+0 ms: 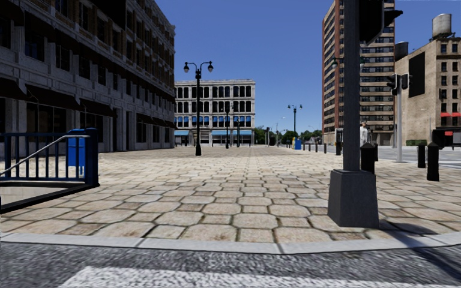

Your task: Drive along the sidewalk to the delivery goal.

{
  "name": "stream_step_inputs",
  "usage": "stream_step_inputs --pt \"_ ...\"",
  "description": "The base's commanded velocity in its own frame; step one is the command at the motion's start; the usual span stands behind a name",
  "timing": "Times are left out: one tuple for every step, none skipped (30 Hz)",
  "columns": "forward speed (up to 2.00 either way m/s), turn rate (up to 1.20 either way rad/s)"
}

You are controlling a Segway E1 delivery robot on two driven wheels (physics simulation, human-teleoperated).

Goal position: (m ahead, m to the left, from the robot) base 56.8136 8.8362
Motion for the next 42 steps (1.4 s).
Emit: stream_step_inputs --pt "1.14 0.0" --pt "1.14 0.0" --pt "1.14 0.0" --pt "1.13 0.0" --pt "1.13 0.0" --pt "1.13 0.0" --pt "1.12 0.0" --pt "1.12 0.0" --pt "1.12 0.0" --pt "1.12 0.0" --pt "1.12 0.0" --pt "1.12 0.0" --pt "1.12 0.0" --pt "1.12 0.0" --pt "1.12 0.0" --pt "1.12 0.0" --pt "1.12 0.0" --pt "1.12 0.0" --pt "1.12 0.0" --pt "1.11 0.0" --pt "1.11 0.0" --pt "1.11 0.0" --pt "1.11 0.0" --pt "1.11 0.0" --pt "1.11 0.0" --pt "1.11 0.0" --pt "1.13 0.0" --pt "1.14 0.0" --pt "1.14 0.0" --pt "1.14 0.0" --pt "1.15 0.0" --pt "1.15 0.0" --pt "1.15 0.0" --pt "1.15 0.0" --pt "1.15 0.0" --pt "1.15 0.0" --pt "1.15 0.0" --pt "1.15 0.0" --pt "1.15 0.0" --pt "1.17 0.0" --pt "1.17 0.0" --pt "1.17 0.0"
